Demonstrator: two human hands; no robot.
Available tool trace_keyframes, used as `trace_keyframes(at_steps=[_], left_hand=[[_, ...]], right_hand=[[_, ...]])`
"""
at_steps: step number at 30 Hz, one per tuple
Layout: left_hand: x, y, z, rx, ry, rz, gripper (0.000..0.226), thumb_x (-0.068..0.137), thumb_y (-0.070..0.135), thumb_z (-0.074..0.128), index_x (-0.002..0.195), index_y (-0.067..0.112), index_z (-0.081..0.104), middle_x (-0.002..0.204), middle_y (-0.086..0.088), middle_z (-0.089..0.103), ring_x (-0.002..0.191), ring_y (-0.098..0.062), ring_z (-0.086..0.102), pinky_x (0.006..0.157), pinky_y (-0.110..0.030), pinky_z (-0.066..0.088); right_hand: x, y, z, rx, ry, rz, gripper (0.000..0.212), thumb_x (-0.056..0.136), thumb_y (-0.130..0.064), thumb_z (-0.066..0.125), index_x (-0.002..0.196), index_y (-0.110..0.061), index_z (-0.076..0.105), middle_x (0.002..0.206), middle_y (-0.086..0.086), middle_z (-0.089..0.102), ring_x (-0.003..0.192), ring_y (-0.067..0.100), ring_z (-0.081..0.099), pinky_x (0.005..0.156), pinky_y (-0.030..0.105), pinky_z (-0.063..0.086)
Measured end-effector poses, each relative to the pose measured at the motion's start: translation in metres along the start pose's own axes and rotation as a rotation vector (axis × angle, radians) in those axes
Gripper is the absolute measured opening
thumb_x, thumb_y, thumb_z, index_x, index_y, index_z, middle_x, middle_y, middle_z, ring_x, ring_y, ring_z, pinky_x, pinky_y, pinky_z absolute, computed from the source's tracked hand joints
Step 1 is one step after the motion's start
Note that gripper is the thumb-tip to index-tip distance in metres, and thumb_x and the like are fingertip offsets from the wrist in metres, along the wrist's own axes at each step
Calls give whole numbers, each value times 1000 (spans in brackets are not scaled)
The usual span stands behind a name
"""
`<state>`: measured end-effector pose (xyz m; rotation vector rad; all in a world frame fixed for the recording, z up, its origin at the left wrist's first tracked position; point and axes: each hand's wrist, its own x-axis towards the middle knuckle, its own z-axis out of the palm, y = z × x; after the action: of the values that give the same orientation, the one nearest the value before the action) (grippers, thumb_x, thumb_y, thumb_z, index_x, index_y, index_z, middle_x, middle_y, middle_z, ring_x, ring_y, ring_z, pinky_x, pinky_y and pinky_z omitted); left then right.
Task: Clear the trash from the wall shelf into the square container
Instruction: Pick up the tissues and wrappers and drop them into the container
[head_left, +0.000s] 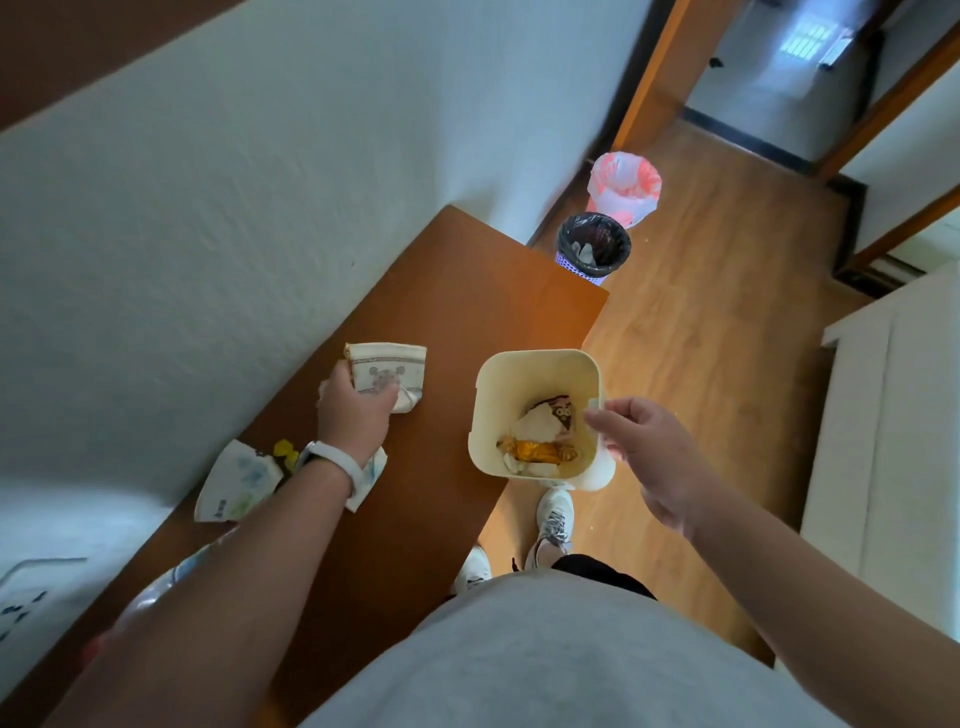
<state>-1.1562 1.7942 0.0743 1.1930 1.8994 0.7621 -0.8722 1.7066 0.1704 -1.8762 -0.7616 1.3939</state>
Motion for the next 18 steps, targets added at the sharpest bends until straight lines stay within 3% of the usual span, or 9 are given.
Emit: trace_keyframes(at_steps=[2, 5, 9, 14, 18], left_hand=[[-9, 11, -1, -56, -3, 61, 34, 83, 35, 73, 110, 32, 53, 113, 4, 63, 105, -16, 60, 80, -34, 57], [-30, 38, -4, -165, -45, 164, 39, 86, 29, 73, 120, 23, 55, 111, 9, 63, 101, -5, 62, 70, -18, 54], [-52, 71, -10, -207, -148, 335, 43, 85, 27, 75, 120, 22, 51, 110, 13, 61, 99, 0, 62, 70, -20, 58], [-78, 92, 5, 37, -382, 472, 46, 83, 35, 74, 119, 22, 50, 109, 5, 63, 93, -7, 64, 68, -31, 61], [-97, 103, 27, 299, -445, 508, 39, 82, 35, 71, 114, 25, 50, 103, 4, 62, 88, -17, 64, 72, -40, 59]], right_hand=[[-1, 1, 1, -10, 5, 7, 26, 89, -26, 75, 103, -6, 68, 107, 21, 71, 93, 26, 61, 100, 49, 50], [0, 2, 0, -30, 19, -2, 26, 89, -29, 75, 103, -8, 68, 114, 23, 70, 98, 30, 62, 105, 53, 46], [-2, 0, 0, -39, 21, -16, 34, 84, -37, 77, 105, -11, 68, 113, 19, 71, 109, 35, 64, 106, 53, 48], [-3, -5, 0, -16, -2, -28, 21, 91, -26, 73, 102, -9, 66, 103, 15, 70, 92, 24, 61, 88, 36, 50], [-4, -10, 0, 7, -5, -44, 18, 92, -23, 72, 99, -8, 65, 95, 9, 68, 86, 21, 61, 80, 32, 50]])
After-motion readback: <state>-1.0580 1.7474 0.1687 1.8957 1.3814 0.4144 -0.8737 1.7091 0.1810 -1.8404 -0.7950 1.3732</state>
